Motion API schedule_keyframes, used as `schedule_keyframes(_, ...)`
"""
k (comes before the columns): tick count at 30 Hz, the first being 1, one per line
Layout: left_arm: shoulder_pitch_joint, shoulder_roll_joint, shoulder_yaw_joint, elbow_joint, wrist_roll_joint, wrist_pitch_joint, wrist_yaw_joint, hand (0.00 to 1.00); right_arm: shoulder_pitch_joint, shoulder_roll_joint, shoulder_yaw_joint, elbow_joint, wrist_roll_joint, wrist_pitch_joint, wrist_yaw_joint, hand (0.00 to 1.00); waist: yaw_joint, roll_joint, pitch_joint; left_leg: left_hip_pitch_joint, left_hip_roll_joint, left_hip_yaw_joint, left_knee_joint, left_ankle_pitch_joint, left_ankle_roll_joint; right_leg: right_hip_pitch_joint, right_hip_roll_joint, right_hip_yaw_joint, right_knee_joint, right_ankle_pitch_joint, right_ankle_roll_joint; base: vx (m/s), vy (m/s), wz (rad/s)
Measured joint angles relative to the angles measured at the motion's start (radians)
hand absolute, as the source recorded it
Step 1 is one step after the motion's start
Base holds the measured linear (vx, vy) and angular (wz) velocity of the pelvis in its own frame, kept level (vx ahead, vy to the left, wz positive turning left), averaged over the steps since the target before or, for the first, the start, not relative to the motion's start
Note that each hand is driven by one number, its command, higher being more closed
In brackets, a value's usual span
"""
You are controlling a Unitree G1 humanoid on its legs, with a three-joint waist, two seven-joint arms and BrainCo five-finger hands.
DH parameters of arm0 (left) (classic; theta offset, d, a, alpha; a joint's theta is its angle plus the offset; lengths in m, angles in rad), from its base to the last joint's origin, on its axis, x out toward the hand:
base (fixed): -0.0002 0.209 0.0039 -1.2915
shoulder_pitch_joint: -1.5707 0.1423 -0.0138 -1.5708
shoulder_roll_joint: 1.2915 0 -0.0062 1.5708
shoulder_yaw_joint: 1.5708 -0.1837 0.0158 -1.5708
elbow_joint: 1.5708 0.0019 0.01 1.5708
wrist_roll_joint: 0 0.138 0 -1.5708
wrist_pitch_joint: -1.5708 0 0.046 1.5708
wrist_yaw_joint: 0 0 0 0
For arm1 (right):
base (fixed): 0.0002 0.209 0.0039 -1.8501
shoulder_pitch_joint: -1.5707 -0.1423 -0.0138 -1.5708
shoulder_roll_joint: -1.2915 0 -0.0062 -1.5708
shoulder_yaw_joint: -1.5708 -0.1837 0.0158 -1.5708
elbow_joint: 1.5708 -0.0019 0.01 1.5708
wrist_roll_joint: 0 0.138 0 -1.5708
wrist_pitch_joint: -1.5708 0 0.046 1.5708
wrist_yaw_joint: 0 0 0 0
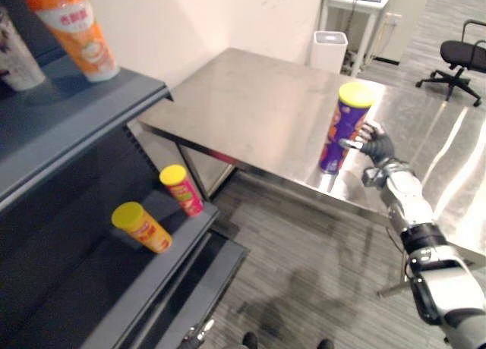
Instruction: Put the gum and the chips on the shelf.
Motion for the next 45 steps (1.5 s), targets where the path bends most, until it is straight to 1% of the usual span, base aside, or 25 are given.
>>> schedule_keyframes(2,0.002,0.000,0.001,0.000,0.000,0.001,0.000,0.00,0.014,0.000,-0.009,-0.096,0.000,-0.002,0.000,1.00,-0.007,0.000,0.000,0.005,0.008,0.011,0.000,-0.003,-0.004,0.000,0.004,0.010,0.000,0.000,0.000,-0.01,-0.026,-0.14)
schedule_keyframes(5,0.002,0.000,0.002,0.000,0.002,0.001,0.001,0.00,0.033,0.001,-0.010,-0.195,0.001,-0.001,0.005,1.00,-0.007,0.000,0.000,0.018,0.014,0.031,0.000,-0.011,-0.007,0.000,0.010,0.031,-0.001,0.000,0.000,-0.01,-0.031,-0.24)
schedule_keyframes(8,0.005,0.000,0.004,0.001,0.003,0.001,0.001,0.00,0.068,0.002,-0.011,-0.302,0.010,0.002,0.039,1.00,-0.019,-0.001,0.000,0.026,0.015,0.051,0.000,-0.016,-0.007,0.000,0.012,0.047,-0.003,0.000,0.000,-0.02,-0.013,-0.16)
schedule_keyframes(11,0.011,0.000,0.009,0.001,0.003,0.001,0.000,0.00,0.108,0.003,-0.011,-0.373,0.023,0.017,0.080,1.00,-0.030,-0.004,-0.002,0.035,0.017,0.069,0.000,-0.023,-0.008,-0.001,0.013,0.063,-0.003,0.000,0.000,-0.01,-0.012,-0.20)
schedule_keyframes(13,0.013,0.001,0.016,0.002,0.003,0.002,0.000,0.00,0.142,0.003,-0.011,-0.436,0.059,0.052,0.111,1.00,-0.033,-0.008,-0.005,0.035,0.018,0.088,0.000,-0.028,-0.009,-0.014,0.015,0.081,0.000,0.001,0.000,-0.01,-0.013,-0.24)
schedule_keyframes(14,0.013,0.000,0.023,0.003,0.003,0.003,0.000,0.00,0.148,0.004,-0.011,-0.448,0.063,0.059,0.121,1.00,-0.034,-0.009,-0.005,0.035,0.020,0.093,0.000,-0.029,-0.009,-0.016,0.016,0.083,0.000,0.002,-0.002,-0.01,-0.027,-0.24)
schedule_keyframes(15,0.012,0.000,0.035,0.010,0.004,0.004,0.000,0.00,0.162,0.004,-0.011,-0.477,0.087,0.079,0.137,1.00,-0.039,-0.012,-0.007,0.037,0.023,0.103,0.000,-0.032,-0.009,-0.018,0.019,0.086,0.000,0.004,-0.004,-0.01,-0.029,-0.13)
schedule_keyframes(17,0.012,0.000,0.041,0.017,0.005,0.003,0.001,0.00,0.180,0.006,-0.011,-0.515,0.089,0.091,0.158,1.00,-0.049,-0.020,-0.013,0.037,0.028,0.105,0.001,-0.033,-0.011,-0.018,0.025,0.086,-0.003,0.004,-0.004,0.00,-0.043,-0.06)
schedule_keyframes(19,0.010,0.004,0.046,0.021,0.005,0.003,0.001,0.00,0.202,0.008,-0.011,-0.562,0.092,0.094,0.177,1.00,-0.057,-0.029,-0.019,0.035,0.033,0.107,0.005,-0.037,-0.013,-0.018,0.029,0.087,-0.008,0.004,-0.004,0.00,-0.051,-0.05)
schedule_keyframes(20,0.009,0.003,0.052,0.021,0.005,0.003,0.001,0.00,0.219,0.009,-0.011,-0.591,0.104,0.095,0.187,1.00,-0.057,-0.033,-0.022,0.031,0.035,0.110,0.019,-0.047,-0.014,-0.015,0.031,0.089,-0.012,0.004,-0.004,0.00,-0.048,-0.08)
schedule_keyframes(23,0.002,0.000,0.061,0.030,0.021,0.004,0.001,0.00,0.250,0.014,-0.011,-0.646,0.129,0.097,0.210,1.00,-0.058,-0.030,-0.027,0.029,0.038,0.124,0.036,-0.060,-0.016,-0.016,0.033,0.103,-0.013,0.004,-0.004,-0.01,-0.034,-0.13)
schedule_keyframes(26,-0.007,0.001,0.062,0.040,0.029,0.003,0.001,0.00,0.279,0.018,-0.011,-0.676,0.129,0.097,0.222,1.00,-0.060,-0.030,-0.028,0.027,0.039,0.132,0.036,-0.061,-0.017,-0.023,0.034,0.112,-0.013,0.003,-0.004,-0.03,-0.030,-0.09)
schedule_keyframes(28,-0.008,0.000,0.062,0.042,0.030,0.003,0.001,0.00,0.298,0.019,-0.011,-0.676,0.129,0.098,0.226,1.00,-0.061,-0.030,-0.046,0.013,0.040,0.133,0.038,-0.061,-0.017,-0.035,0.035,0.113,-0.013,0.004,-0.004,-0.02,-0.033,-0.01)
schedule_keyframes(31,-0.008,-0.001,0.061,0.042,0.030,0.001,0.002,0.00,0.313,0.019,-0.011,-0.680,0.129,0.114,0.239,1.00,-0.061,-0.026,-0.053,0.014,0.042,0.133,0.044,-0.061,-0.018,-0.033,0.036,0.113,-0.013,0.004,-0.004,0.00,-0.021,0.00)
schedule_keyframes(39,-0.006,0.000,0.060,0.043,0.032,0.002,-0.001,0.00,0.361,0.020,-0.011,-0.711,0.129,0.120,0.244,1.00,-0.064,-0.023,-0.062,0.015,0.045,0.136,0.053,-0.063,-0.021,-0.030,0.038,0.113,-0.014,0.007,-0.009,-0.04,-0.029,-0.01)
schedule_keyframes(42,-0.006,0.000,0.060,0.055,0.032,0.004,-0.004,0.00,0.380,0.020,-0.011,-0.711,0.129,0.122,0.252,1.00,-0.065,-0.016,-0.069,0.015,0.047,0.140,0.058,-0.064,-0.022,-0.030,0.039,0.114,-0.015,0.010,-0.012,-0.05,-0.028,-0.04)
schedule_keyframes(45,-0.006,0.000,0.059,0.067,0.032,0.007,-0.006,0.00,0.386,0.020,-0.011,-0.711,0.129,0.122,0.263,1.00,-0.076,-0.009,-0.073,0.016,0.050,0.140,0.063,-0.064,-0.022,-0.029,0.041,0.114,-0.016,0.011,-0.013,-0.05,-0.030,-0.01)
